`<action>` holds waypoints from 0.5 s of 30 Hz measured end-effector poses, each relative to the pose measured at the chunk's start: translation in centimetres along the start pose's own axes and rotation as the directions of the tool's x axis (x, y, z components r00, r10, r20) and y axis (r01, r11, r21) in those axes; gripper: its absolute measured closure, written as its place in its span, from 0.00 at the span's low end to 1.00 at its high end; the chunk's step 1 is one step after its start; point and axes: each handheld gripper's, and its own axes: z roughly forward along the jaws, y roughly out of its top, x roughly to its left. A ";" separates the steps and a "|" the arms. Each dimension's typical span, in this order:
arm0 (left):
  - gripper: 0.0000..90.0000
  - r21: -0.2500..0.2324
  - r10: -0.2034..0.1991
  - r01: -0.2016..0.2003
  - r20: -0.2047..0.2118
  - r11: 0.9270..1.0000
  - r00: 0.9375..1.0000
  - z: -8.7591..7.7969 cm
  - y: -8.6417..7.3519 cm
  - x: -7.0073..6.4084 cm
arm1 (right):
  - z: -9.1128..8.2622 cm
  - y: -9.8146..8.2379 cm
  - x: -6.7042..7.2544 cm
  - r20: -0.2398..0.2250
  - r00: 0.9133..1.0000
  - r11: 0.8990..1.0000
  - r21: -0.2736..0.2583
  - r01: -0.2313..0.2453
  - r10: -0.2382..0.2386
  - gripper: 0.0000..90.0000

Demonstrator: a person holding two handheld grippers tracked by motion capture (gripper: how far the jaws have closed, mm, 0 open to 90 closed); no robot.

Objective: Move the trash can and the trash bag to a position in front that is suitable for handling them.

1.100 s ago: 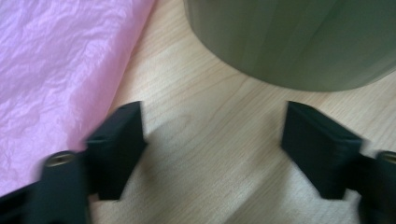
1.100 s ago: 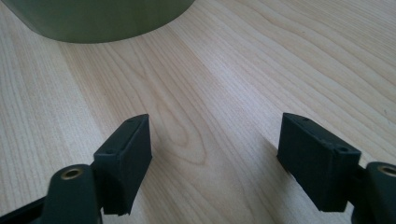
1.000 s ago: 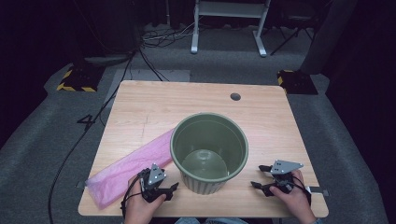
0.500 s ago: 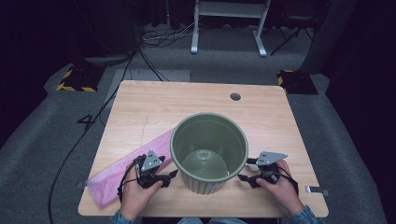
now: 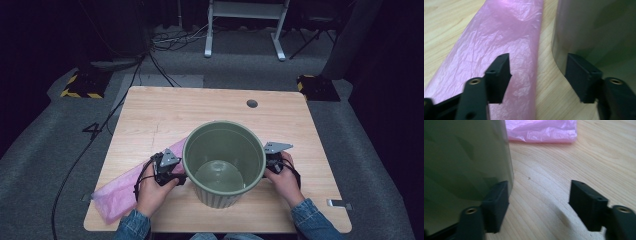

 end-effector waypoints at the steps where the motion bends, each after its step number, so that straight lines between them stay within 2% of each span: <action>1: 0.44 0.001 0.003 -0.003 0.006 1.000 1.000 -0.1 0.0 -0.1 | -0.1 0.0 0.2 0.010 1.000 1.000 0.004 0.011 -0.011 0.39; 3: 0.44 0.006 0.005 -0.005 0.012 1.000 1.000 -0.2 -0.1 -0.2 | -0.3 0.0 0.4 0.013 1.000 1.000 0.009 0.019 -0.019 0.40; 4: 0.44 0.011 0.023 -0.023 0.014 1.000 1.000 -0.3 -0.2 -0.8 | -0.7 -0.2 1.0 0.010 1.000 0.999 0.022 0.029 -0.029 0.41; 7: 0.46 0.015 0.034 -0.034 0.027 0.999 0.999 -0.4 -0.4 -1.6 | -1.5 -0.5 2.0 0.003 0.998 0.997 0.043 0.060 -0.060 0.41; 8: 0.46 0.019 0.050 -0.051 0.038 0.999 0.998 -0.5 -0.5 -2.1 | -1.8 -0.7 2.4 -0.010 0.998 0.997 0.045 0.065 -0.065 0.41; 9: 0.44 0.021 0.068 -0.070 0.075 0.997 0.995 -0.6 -0.8 -2.9 | -2.1 -1.0 2.7 -0.031 0.997 0.996 0.047 0.070 -0.068 0.39; 11: 0.32 0.007 0.057 -0.058 0.089 0.998 0.994 -0.7 -1.1 -3.1 | -2.5 -1.7 3.4 -0.064 0.996 0.997 0.043 0.062 -0.059 0.30; 13: 0.32 0.015 0.068 -0.069 0.059 0.998 0.996 -1.0 -1.3 -2.8 | -3.0 -2.2 3.8 -0.084 0.994 0.996 0.051 0.070 -0.066 0.30; 15: 0.30 0.023 0.058 -0.059 0.022 0.998 0.998 -1.1 -1.5 -2.1 | -3.4 -2.3 3.8 -0.062 0.994 0.994 0.057 0.094 -0.090 0.29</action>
